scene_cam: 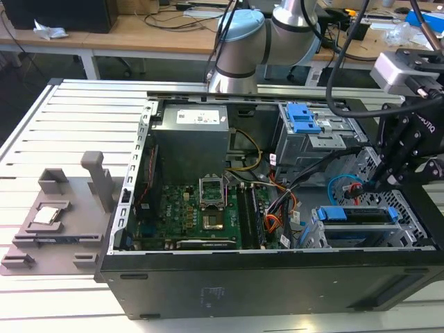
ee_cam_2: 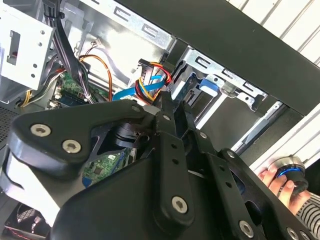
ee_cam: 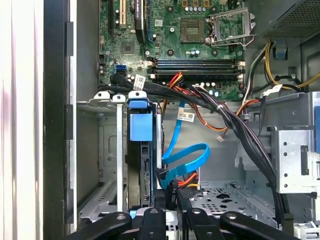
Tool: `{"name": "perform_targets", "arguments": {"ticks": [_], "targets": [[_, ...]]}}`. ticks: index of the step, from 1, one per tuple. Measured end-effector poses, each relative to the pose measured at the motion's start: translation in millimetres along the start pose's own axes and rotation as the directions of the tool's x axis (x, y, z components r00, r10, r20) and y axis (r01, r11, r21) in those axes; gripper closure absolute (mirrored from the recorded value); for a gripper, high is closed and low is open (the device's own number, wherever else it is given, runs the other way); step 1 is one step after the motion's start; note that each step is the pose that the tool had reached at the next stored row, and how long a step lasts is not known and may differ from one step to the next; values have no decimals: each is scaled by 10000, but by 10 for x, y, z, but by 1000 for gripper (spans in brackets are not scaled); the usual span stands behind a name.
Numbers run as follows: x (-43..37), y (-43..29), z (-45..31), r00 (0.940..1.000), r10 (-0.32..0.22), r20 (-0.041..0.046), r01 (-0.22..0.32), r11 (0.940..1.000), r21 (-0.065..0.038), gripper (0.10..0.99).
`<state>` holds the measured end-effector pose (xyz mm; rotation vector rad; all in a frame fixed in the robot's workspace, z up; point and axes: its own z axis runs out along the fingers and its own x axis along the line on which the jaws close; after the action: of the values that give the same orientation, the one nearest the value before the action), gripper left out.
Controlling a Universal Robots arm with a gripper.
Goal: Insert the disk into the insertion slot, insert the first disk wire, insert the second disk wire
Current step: 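Insert the first disk wire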
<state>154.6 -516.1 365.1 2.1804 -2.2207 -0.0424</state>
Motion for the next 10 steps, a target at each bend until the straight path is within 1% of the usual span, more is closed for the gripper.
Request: {"name": "perform_targets", "arguments": {"ticks": [2, 4, 8, 9, 10], "targets": [[0, 0, 24, 10000, 1, 0, -1, 10000, 0, 847], [0, 0, 28, 10000, 2, -19, -2, 10000, 0, 847], [0, 0, 28, 10000, 2, -23, -2, 10000, 0, 847], [0, -1, 28, 10000, 2, -25, -2, 10000, 1, 863], [0, -1, 28, 10000, 2, -27, -2, 10000, 1, 922]]}}
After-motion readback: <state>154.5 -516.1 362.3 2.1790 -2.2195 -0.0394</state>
